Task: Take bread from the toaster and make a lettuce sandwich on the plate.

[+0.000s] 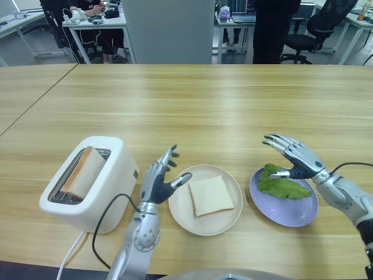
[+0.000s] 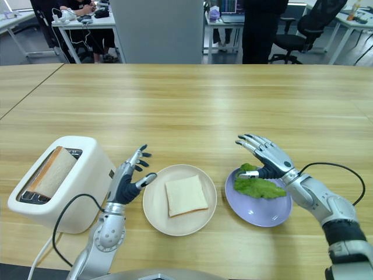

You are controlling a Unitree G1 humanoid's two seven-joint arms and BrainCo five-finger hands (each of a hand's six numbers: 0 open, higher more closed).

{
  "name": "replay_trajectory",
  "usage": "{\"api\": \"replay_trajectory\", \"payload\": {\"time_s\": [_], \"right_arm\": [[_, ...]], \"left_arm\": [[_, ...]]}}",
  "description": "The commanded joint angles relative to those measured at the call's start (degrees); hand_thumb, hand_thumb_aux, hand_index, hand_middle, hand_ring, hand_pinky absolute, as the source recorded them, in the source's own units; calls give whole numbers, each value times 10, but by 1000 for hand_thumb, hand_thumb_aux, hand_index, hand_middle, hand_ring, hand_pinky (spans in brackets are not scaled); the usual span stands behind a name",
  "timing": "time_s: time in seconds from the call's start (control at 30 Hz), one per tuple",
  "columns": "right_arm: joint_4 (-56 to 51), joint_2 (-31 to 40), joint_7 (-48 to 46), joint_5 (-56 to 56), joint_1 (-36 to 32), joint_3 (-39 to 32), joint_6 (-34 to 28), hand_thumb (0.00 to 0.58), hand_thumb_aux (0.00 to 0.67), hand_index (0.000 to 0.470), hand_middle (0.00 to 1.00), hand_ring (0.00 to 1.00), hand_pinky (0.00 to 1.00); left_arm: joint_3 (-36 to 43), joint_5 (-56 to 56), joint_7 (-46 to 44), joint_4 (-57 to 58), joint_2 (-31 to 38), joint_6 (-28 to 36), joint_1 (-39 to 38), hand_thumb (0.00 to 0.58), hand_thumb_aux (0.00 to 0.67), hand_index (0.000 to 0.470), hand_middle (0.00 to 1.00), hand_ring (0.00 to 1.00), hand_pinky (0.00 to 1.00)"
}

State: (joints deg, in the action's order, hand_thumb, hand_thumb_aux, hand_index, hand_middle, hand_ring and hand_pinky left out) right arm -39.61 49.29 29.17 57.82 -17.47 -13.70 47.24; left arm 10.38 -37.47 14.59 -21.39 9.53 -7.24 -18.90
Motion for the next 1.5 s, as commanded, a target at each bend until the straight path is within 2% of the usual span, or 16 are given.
{"api": "replay_trajectory", "payload": {"time_s": [0.03,0.27,0.57,0.6,0.67,0.7,0.87,0.9,0.93,0.97,1.0,1.03,1.1,1.13,1.17,1.5], "right_arm": [[-81,30,156,109,-32,-92,-8,0,0,0,0,0,0],[-184,45,309,169,-90,-191,-36,0,0,0,0,0,0],[-272,21,353,166,-126,-261,-66,0,0,0,0,0,0],[-279,17,353,163,-128,-266,-69,66,39,27,0,0,0],[-292,9,353,161,-131,-276,-75,87,53,36,0,0,0],[-297,5,352,159,-132,-280,-78,156,97,67,0,0,0],[-325,-10,333,143,-143,-291,-92,183,116,79,0,0,0],[-330,-15,326,139,-145,-293,-96,371,268,184,0,0,0],[-334,-19,319,137,-147,-295,-100,395,292,200,0,0,0],[-336,-21,314,135,-148,-298,-104,470,378,260,0,0,0],[-337,-23,312,133,-148,-300,-105,470,378,260,0,0,0],[-338,-23,310,132,-148,-303,-107,541,497,341,0,0,0],[-339,-23,305,127,-148,-308,-109,541,497,341,0,0,0],[-340,-24,302,126,-149,-309,-110,580,670,460,0,0,0],[-340,-24,300,124,-149,-311,-111,579,649,446,0,0,0],[-338,-15,296,95,-160,-311,-106,580,670,460,0,0,0]], "left_arm": [[-21,-14,15,-10,3,2,-11,0,0,0,0,0,0],[-50,-10,26,-9,3,1,-20,0,0,0,0,0,0],[-41,-30,31,0,-4,4,-30,0,0,0,0,0,0],[-39,-33,31,1,-5,4,-31,0,0,0,0,0,0],[-37,-37,31,2,-6,4,-32,0,0,0,0,0,0],[-36,-37,30,1,-6,4,-32,0,0,0,0,0,0],[-38,-40,28,-5,-8,5,-36,0,0,0,0,0,0],[-37,-40,28,-4,-9,5,-36,0,0,0,0,0,0],[-35,-42,28,-2,-9,5,-35,0,0,0,0,0,0],[-33,-43,27,-1,-10,6,-34,0,0,0,0,0,0],[-33,-43,26,0,-10,6,-33,0,0,0,0,0,0],[-32,-43,25,0,-10,6,-31,0,0,0,0,0,0],[-33,-42,25,2,-10,6,-29,0,0,0,0,0,0],[-33,-41,25,3,-9,6,-28,0,0,0,0,0,0],[-34,-40,24,4,-9,6,-27,0,0,0,0,0,0],[-30,-38,26,21,-9,5,-16,0,0,0,0,0,0]]}}
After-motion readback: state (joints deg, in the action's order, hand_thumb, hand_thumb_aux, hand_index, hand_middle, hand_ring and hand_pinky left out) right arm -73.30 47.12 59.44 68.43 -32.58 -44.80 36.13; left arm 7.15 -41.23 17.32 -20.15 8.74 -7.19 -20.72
